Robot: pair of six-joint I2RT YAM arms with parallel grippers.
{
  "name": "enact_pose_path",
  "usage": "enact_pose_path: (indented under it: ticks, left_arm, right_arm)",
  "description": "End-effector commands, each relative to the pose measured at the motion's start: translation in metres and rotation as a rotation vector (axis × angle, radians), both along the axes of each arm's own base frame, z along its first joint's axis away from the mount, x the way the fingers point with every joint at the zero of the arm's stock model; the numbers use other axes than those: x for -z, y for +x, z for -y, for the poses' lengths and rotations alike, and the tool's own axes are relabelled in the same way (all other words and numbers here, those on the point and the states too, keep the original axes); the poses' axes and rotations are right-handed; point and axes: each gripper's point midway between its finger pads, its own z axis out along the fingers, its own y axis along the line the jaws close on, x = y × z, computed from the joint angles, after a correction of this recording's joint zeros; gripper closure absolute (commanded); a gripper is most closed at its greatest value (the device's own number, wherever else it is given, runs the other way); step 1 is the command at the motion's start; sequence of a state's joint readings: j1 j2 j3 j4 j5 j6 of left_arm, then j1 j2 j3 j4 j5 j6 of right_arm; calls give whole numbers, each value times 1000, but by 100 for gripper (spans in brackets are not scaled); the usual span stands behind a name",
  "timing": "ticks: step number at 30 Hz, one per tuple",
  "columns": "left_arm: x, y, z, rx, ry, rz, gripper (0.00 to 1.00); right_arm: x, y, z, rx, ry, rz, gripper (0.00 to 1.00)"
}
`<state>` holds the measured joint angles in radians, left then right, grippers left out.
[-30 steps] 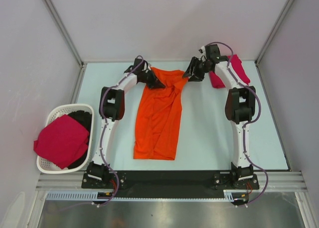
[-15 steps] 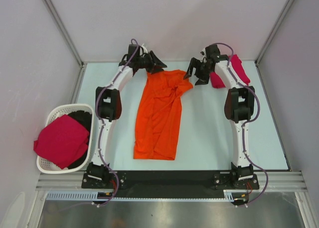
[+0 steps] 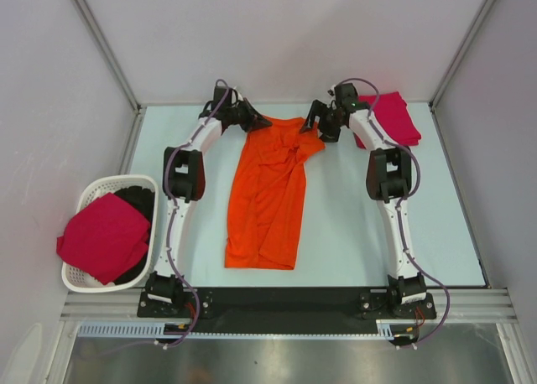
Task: Fold and stack the t-shirts
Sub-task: Rotate the tshirt 90 degrees
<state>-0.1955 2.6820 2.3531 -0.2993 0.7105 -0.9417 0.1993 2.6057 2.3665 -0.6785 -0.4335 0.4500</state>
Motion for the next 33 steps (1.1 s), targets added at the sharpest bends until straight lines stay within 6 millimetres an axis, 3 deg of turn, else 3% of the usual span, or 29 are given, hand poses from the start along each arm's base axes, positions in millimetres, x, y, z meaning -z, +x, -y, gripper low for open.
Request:
enact_pose_path:
  ticks: [1,5,9,11,12,15,21,25,27,28,29,31,32,33]
  left_arm:
    - [-8,4,-13,-16,31,16,100]
    - [0,3,-17,-26,75,11,100]
    - [12,-1,-21,-33,91,-28,100]
    - [18,-3,-21,-36,101,-51,100]
    - [20,-3,-22,-44,118,-51,100]
    - [25,-5,-28,-52,159,-61,100]
    - [37,-6,-45,-92,228,-96,100]
    - [42,-7,-56,-113,270,-113,100]
    - [42,-7,-58,-112,272,-114,100]
    - [39,-7,-56,-108,263,-107,100]
    - [30,-5,-48,-74,220,-70,100]
    - [13,-2,-39,-41,175,-16,98]
    - [-3,1,-31,-13,129,43,93]
    - [-13,1,-27,6,110,73,85]
  right_arm:
    - [16,19,-2,46,-10,33,13]
    - [25,26,-9,55,11,49,14]
    - [29,35,-24,53,59,79,25]
    - [29,36,-34,45,79,85,44]
    - [39,37,-35,45,84,73,60]
    - [43,39,-42,50,117,70,86]
    - [43,46,-42,72,101,95,86]
    - [35,54,-38,93,97,130,71]
    - [32,54,-37,89,102,132,69]
    - [29,53,-35,82,114,127,69]
    - [22,51,-35,72,123,128,58]
    - [18,46,-27,63,114,115,47]
    - [-1,44,-25,54,108,135,39]
    - [7,36,-19,54,91,110,37]
